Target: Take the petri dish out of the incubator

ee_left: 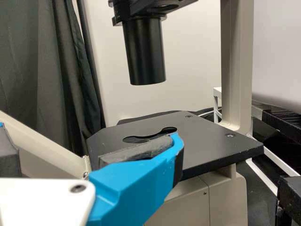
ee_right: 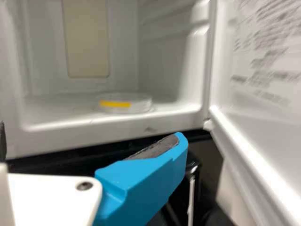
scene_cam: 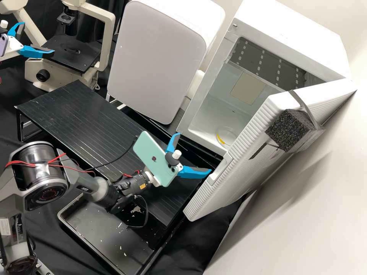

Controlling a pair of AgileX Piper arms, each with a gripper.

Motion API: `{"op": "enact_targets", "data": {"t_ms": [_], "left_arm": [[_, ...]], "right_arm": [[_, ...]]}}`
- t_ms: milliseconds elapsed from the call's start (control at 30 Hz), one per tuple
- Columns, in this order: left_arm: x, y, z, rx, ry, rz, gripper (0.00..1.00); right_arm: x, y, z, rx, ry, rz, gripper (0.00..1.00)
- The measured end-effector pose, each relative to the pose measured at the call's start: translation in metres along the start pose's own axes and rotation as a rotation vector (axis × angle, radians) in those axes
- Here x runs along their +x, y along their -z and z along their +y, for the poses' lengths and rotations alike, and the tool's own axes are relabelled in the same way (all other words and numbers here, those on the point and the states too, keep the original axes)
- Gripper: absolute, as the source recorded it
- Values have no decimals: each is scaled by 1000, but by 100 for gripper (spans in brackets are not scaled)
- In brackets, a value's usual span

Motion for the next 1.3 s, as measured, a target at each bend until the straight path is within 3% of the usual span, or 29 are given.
{"op": "enact_targets", "data": {"t_ms": [367,833,1300], "left_arm": [[0,0,0,0,0,0,100],[0,0,0,0,0,0,100],[0,0,0,0,0,0,100]], "right_arm": [[41,4,18,-10,-65,58,100],[87,-11,5,-20,3,-33,100],[110,-13,10,-37,-5,-38,100]]}}
